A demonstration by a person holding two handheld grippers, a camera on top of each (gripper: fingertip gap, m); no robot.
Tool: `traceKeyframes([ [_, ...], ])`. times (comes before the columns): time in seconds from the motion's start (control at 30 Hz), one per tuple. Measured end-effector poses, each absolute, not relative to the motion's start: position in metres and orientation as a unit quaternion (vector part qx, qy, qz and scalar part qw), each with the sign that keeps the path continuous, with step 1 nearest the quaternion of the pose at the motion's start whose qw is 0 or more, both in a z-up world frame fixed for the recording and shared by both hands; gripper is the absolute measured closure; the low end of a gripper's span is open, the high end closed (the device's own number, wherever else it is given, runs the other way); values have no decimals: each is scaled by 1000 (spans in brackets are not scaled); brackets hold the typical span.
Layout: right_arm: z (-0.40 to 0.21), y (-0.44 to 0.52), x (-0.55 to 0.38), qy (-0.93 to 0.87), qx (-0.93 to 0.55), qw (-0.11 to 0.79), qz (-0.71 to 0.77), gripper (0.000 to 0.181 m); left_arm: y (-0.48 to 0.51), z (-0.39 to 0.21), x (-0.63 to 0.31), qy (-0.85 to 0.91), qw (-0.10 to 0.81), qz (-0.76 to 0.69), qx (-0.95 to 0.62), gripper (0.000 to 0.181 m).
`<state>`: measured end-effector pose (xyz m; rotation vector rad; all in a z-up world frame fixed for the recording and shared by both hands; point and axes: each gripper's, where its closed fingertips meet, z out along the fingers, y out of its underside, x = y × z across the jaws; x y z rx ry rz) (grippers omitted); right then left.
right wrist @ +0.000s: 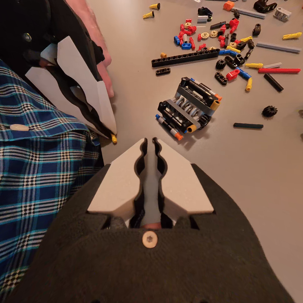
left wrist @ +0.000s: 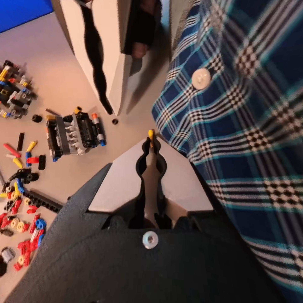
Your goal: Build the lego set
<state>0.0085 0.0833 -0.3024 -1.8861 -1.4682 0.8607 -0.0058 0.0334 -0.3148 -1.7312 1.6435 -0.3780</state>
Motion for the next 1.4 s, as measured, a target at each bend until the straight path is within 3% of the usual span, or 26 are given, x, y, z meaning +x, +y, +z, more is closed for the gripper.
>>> traceKeyframes([
  [0.27,-314,87,5,-598,-695,310,250,174,53,-314,-16,556,387,-114,-726,180],
  [0.37,-314,88,3,-599,-694,313,247,181,56,-314,-19,548,389,-109,-733,180],
  [0.73,-305,75,-13,-602,-676,317,283,175,70,-301,-32,471,410,-139,-769,180],
  [0.87,-282,77,-21,-521,-697,329,367,168,81,-272,-26,381,459,-227,-770,180],
  [1.03,-251,88,-22,-371,-711,322,502,174,92,-241,-21,265,502,-346,-747,180],
  [1.2,-238,88,-24,-318,-698,307,564,173,92,-232,-16,265,526,-351,-728,180],
  [1.4,-229,99,-22,-393,-680,453,422,164,100,-226,-16,158,494,-454,-725,180],
])
